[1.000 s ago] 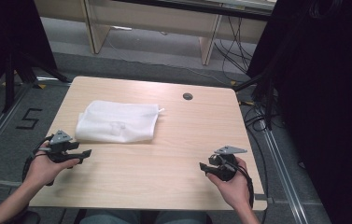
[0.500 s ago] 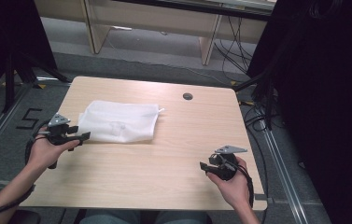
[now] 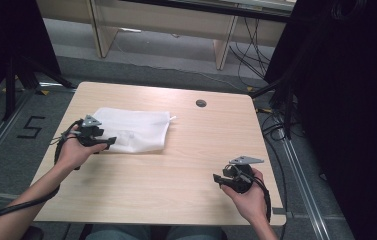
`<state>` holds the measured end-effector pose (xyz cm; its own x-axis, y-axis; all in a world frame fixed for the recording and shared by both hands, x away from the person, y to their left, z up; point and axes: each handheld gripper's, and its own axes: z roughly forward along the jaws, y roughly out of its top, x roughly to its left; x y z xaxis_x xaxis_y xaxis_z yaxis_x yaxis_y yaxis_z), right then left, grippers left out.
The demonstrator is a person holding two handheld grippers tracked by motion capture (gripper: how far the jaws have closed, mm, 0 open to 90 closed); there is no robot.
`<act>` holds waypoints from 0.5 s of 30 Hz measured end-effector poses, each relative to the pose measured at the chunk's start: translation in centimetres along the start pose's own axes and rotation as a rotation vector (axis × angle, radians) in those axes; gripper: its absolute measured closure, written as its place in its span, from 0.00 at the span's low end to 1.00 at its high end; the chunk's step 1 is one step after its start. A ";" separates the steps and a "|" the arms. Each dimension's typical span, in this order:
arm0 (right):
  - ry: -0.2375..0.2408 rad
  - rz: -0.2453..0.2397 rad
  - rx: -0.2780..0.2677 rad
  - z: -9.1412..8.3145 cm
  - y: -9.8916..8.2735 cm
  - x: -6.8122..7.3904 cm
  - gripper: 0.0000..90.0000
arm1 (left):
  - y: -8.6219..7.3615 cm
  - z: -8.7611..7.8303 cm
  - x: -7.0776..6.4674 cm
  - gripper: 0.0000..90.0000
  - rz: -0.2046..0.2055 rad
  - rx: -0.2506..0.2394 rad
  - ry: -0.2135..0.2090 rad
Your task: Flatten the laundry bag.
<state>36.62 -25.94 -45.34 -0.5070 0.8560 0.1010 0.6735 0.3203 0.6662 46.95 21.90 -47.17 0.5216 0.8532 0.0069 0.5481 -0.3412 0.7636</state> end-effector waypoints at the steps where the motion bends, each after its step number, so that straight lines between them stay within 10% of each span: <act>1: -0.001 -0.002 -0.001 0.0 0.0 0.0 0.60 | 0.1 0.2 -0.2 0.42 -0.002 -0.004 0.006; 15: 0.003 0.005 0.003 0.0 0.0 0.0 0.60 | 0.9 0.9 1.3 0.37 -0.007 0.033 0.047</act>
<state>36.62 -25.98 -45.39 -0.5057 0.8561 0.1065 0.6775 0.3176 0.6634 48.73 22.36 -47.02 0.4870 0.8728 0.0326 0.5730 -0.3475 0.7422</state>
